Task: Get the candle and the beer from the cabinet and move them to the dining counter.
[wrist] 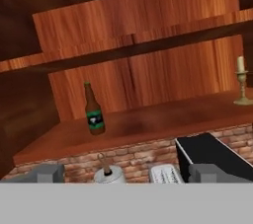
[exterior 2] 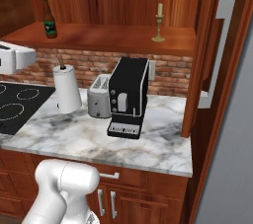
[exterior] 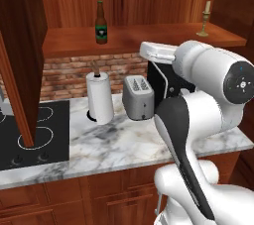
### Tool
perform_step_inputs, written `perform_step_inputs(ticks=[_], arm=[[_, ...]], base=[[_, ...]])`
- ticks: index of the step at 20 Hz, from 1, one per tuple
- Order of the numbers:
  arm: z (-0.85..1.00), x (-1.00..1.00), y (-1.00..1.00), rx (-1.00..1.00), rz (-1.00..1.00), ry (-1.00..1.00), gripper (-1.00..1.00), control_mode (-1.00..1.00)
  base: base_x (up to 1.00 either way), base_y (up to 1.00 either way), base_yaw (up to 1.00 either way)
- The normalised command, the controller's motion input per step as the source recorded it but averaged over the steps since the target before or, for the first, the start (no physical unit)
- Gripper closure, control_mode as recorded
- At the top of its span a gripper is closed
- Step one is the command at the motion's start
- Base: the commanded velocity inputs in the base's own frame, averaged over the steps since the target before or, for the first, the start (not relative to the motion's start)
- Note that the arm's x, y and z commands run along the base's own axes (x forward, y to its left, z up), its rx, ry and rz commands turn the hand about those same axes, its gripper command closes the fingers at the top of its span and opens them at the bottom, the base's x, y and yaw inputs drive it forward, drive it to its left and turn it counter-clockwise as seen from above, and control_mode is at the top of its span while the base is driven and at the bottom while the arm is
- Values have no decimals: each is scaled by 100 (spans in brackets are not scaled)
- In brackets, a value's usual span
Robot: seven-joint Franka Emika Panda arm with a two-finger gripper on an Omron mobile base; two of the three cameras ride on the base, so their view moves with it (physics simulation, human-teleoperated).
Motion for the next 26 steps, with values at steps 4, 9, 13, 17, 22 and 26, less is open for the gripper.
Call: perform_step_inputs(ticks=[4, 9, 13, 17, 22, 26], arm=[[7, 38, 0, -9, 0, -3, -100, -100], [8, 21, 6, -12, 0, -1, -100, -100], [3, 7, 14, -10, 0, 0, -100, -100], [0, 12, 34, -7, 0, 1, -100, -100], [0, 8, 18, -2, 0, 1, -100, -100], [0, 0, 0, 0, 0, 0, -100, -100]], base=[[0, 0, 0], [0, 0, 0], [0, 0, 0], [0, 0, 0], [0, 0, 0], [0, 0, 0]])
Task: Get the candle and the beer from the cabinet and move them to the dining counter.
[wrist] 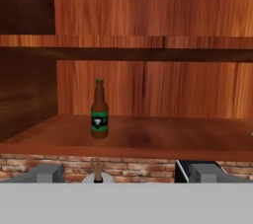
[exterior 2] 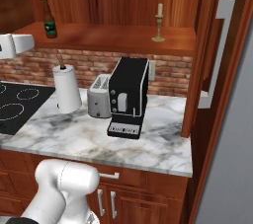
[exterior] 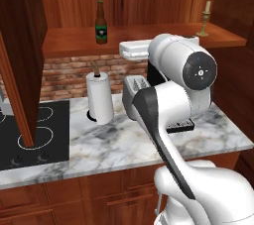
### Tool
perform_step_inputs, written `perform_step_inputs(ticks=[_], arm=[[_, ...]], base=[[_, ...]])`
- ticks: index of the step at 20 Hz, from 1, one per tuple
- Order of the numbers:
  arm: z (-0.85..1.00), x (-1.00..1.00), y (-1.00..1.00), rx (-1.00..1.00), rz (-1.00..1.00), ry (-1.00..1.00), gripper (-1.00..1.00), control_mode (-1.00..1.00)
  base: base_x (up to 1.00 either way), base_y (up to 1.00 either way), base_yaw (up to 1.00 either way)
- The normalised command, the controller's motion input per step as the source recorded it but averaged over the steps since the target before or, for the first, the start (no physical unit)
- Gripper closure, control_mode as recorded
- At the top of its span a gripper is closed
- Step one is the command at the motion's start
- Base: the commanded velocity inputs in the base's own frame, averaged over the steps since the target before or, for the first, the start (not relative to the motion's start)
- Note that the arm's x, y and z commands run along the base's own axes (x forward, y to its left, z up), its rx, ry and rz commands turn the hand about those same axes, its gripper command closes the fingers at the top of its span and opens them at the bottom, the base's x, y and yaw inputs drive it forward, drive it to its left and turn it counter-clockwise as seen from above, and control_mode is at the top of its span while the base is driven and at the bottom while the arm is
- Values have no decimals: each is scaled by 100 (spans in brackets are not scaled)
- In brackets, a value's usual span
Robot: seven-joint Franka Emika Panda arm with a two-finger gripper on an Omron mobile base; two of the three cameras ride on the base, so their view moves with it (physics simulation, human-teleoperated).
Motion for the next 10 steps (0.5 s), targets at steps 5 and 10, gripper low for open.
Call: perform_step_inputs(ticks=[5, 10], arm=[[0, 1, 0, 0, 0, 0, -100, -100], [0, 0, 0, 0, 0, 0, -100, -100]], base=[[0, 0, 0], [0, 0, 0]])
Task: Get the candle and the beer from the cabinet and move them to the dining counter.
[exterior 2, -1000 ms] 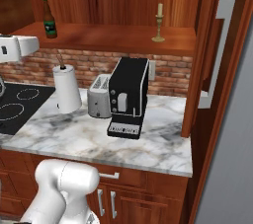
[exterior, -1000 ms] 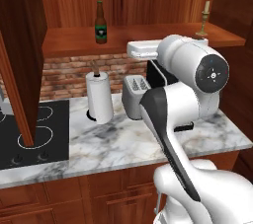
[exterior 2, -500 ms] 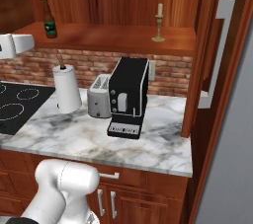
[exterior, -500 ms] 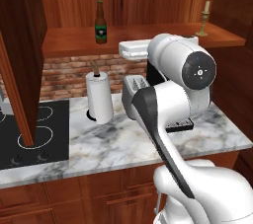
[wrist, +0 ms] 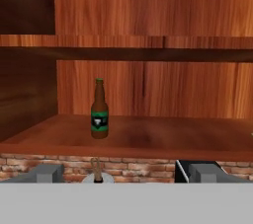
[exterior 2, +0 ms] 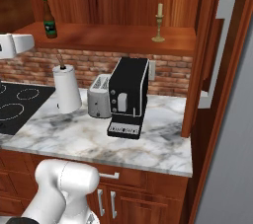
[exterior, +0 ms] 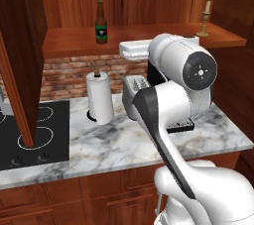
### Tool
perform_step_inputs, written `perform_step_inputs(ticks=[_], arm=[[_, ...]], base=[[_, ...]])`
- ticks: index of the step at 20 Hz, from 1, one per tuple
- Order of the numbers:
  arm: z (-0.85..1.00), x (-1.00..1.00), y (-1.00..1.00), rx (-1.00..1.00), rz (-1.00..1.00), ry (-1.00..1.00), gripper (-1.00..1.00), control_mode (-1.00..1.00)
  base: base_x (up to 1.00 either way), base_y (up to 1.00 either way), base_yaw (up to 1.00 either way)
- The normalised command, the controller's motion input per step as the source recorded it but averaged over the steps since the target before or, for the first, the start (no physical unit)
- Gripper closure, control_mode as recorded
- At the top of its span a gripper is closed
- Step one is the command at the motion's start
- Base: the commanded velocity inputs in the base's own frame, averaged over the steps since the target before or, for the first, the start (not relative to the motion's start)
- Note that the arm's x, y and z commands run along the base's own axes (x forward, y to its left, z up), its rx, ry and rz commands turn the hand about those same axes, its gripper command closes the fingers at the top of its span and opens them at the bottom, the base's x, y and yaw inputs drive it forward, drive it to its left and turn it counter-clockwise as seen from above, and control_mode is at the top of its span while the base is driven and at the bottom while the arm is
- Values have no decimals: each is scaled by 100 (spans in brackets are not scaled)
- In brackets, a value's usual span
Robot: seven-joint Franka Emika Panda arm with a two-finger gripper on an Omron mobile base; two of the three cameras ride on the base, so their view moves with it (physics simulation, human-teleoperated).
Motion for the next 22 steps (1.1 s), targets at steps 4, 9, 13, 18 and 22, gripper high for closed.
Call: perform_step_inputs(ticks=[4, 9, 13, 18, 22], arm=[[0, 15, 0, 0, 0, 0, -100, -100], [0, 31, 1, 0, 0, 3, -100, -100], [0, 40, 6, 0, 0, 6, -100, -100], [0, 46, 29, 0, -1, 2, -100, -100], [0, 53, 40, 0, -5, 0, -100, -100]], base=[[0, 0, 0], [0, 0, 0], [0, 0, 0], [0, 0, 0], [0, 0, 0]])
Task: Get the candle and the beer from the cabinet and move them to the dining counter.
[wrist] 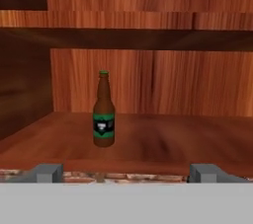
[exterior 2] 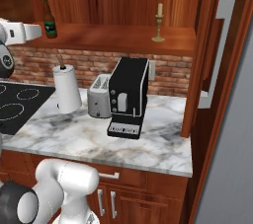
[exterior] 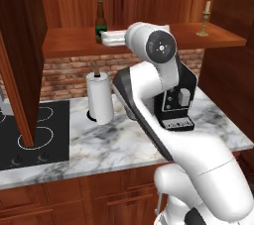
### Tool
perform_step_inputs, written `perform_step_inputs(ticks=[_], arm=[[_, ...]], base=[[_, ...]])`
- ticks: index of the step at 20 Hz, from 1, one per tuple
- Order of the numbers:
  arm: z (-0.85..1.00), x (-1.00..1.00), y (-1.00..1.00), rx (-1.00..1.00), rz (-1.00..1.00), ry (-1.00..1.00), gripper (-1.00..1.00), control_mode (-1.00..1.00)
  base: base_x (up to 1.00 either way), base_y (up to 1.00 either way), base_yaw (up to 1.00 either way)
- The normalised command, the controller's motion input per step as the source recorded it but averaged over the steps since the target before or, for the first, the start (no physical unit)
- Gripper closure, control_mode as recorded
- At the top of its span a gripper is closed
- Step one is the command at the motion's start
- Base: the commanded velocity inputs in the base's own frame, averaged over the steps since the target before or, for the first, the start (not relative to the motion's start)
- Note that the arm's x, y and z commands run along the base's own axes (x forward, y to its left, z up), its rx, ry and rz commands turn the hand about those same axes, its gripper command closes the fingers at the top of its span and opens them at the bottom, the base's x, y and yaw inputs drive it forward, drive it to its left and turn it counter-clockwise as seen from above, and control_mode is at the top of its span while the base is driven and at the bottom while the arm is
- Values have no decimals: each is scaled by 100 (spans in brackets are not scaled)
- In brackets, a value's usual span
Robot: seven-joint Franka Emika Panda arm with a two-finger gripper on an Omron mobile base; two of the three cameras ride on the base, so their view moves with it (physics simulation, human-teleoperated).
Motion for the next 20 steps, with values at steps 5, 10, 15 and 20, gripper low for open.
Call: perform_step_inputs(ticks=[5, 10, 15, 20], arm=[[3, 53, 24, 0, -2, 1, -100, -100], [2, 56, 5, 0, 0, 5, -100, -100], [0, 16, 0, 0, 0, 1, -100, -100], [0, 27, 4, 0, -1, 1, -100, -100]], base=[[0, 0, 0], [0, 0, 0], [0, 0, 0], [0, 0, 0]])
